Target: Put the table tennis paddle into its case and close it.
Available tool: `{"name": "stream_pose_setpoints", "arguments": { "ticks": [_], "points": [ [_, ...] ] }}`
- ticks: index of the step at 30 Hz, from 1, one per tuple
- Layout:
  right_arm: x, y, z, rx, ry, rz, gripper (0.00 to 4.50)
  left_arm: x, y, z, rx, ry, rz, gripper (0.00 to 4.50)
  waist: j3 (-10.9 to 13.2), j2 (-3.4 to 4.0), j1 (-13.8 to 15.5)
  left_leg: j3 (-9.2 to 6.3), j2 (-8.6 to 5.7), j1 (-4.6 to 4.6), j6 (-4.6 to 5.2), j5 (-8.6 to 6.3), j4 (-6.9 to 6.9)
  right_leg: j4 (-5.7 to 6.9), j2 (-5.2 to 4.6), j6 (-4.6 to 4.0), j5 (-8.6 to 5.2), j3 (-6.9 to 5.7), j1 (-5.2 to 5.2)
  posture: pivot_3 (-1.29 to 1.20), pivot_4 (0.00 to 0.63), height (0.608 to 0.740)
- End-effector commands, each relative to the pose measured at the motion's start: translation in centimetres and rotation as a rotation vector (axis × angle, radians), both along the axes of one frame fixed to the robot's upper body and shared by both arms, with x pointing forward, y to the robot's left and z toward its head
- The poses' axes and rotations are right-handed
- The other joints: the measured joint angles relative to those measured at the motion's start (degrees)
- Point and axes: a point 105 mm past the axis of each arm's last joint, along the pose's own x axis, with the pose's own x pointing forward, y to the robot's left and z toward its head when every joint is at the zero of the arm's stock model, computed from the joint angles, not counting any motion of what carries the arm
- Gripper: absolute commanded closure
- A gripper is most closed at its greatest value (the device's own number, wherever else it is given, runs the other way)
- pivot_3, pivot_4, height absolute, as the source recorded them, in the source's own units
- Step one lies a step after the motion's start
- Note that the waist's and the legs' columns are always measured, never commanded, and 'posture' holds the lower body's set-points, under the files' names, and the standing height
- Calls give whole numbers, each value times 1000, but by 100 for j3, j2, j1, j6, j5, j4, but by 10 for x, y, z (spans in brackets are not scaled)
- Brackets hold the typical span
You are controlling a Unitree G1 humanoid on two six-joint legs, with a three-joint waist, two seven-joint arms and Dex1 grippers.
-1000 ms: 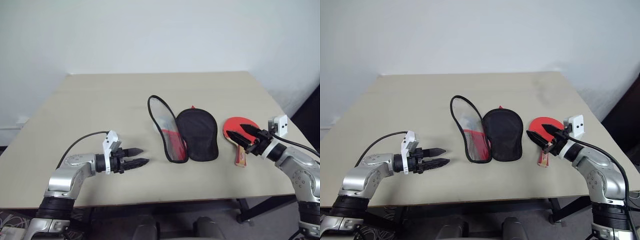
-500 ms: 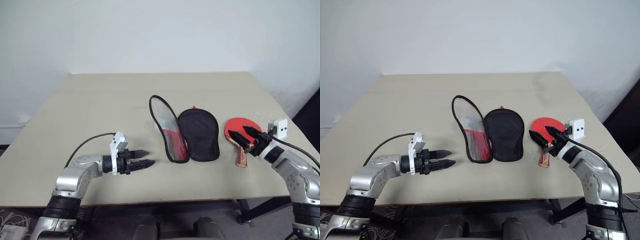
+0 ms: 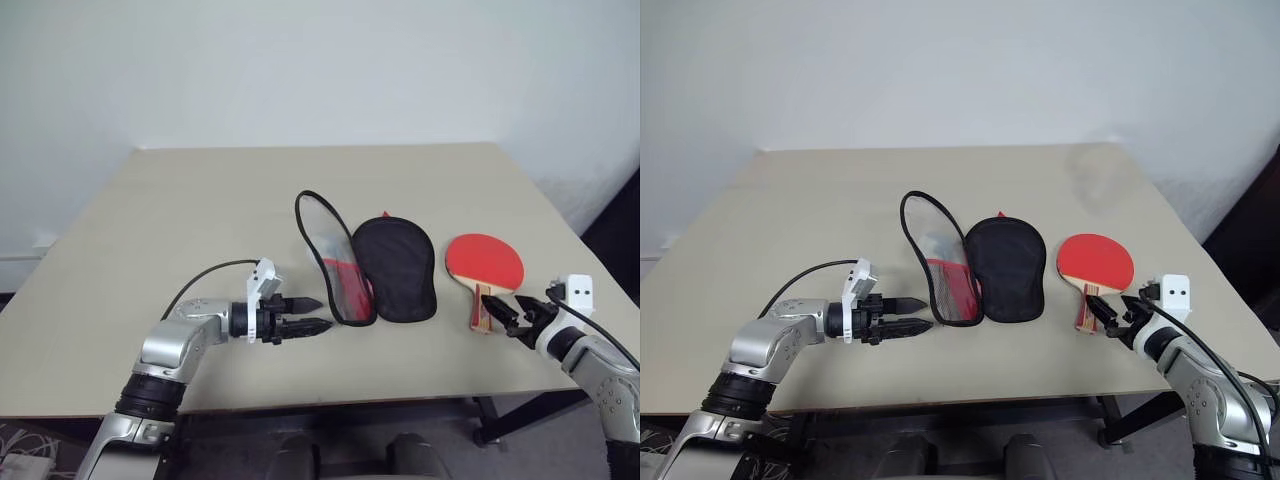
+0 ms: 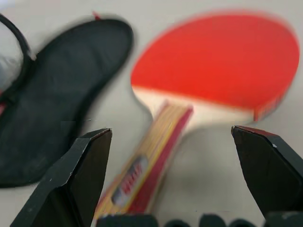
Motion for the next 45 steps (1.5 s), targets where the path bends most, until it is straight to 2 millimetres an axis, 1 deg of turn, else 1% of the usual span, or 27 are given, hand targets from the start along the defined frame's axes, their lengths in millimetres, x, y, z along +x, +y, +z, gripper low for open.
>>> {"name": "stream_pose_setpoints", "arguments": {
  "ticks": [1,3,6,8,14,18,22,25,29,32,36,40,43,44,45],
  "points": [
    [13,8,22,25,-36,10,127,2,-3,9,-11,-45,-14,1277,1,2,1,0,0,0,0,0,-1,0,0,0,0,0,-1,0,0,740],
    [20,6,23,11,-39,-17,127,3,-4,8,-15,-37,-5,1277,1,2,2,0,0,0,0,0,-1,0,0,0,0,0,0,0,0,740],
    [24,4,17,-34,27,-30,127,2,-5,8,-19,-31,-6,1277,1,-3,9,-1,0,-1,0,0,0,-1,0,0,0,-1,1,0,0,740],
    [24,4,14,-33,76,-34,127,1,-6,8,-18,-31,-8,1277,1,-3,7,-2,0,-1,0,0,0,-2,0,0,0,-2,2,0,0,740],
    [26,-13,16,-50,124,-140,127,-3,-8,6,-17,-26,-11,1277,2,-1,2,0,0,-2,1,1,0,-1,0,0,0,0,1,0,0,740],
    [24,-8,16,-11,157,-132,127,-5,-9,3,-17,-20,-10,1277,2,-2,3,-1,0,-2,3,1,-1,-1,1,0,0,-1,1,0,0,740],
    [27,2,8,-11,228,-106,127,-5,-12,2,-19,-24,-17,1277,2,-2,2,-1,0,-2,2,1,-1,-1,1,0,0,0,1,0,0,740],
    [36,10,14,23,221,-92,127,-4,-13,3,-17,-28,-16,1277,2,-1,-4,-1,0,-1,2,1,-1,-1,1,0,0,0,0,0,0,740],
    [42,17,19,1,211,-80,127,-2,-11,3,-14,-35,-10,1277,2,1,3,-1,0,-3,6,3,-4,0,1,0,0,0,-2,0,0,740],
    [44,14,13,-23,249,-108,127,-2,-10,4,-14,-39,-6,1277,2,0,1,-1,0,-5,19,12,-3,-2,1,0,0,0,-1,0,0,740],
    [40,2,-6,-86,368,-176,127,0,-10,6,-22,-51,8,1277,0,-3,1,-1,0,-3,11,7,-3,-2,1,0,0,0,0,0,0,740],
    [42,-2,-9,-103,388,-205,127,1,-9,5,-19,-51,19,1277,-11,-26,5,-2,0,-2,2,1,3,-4,1,0,0,-1,7,0,0,740],
    [43,-1,-9,-103,393,-206,727,1,-8,5,-18,-51,22,1277,-11,-29,5,-3,0,-2,1,1,4,-6,1,0,0,-1,8,0,0,740],
    [43,-1,-9,-105,396,-209,1038,1,-8,5,-18,-51,24,1277,-11,-29,3,-3,0,-2,2,1,4,-6,1,0,0,-1,8,0,0,740],
    [43,0,-10,-107,398,-211,1470,1,-7,5,-18,-51,26,1277,-11,-28,1,-3,0,-2,1,1,3,-6,1,0,0,-1,7,0,0,740]
  ]
}}
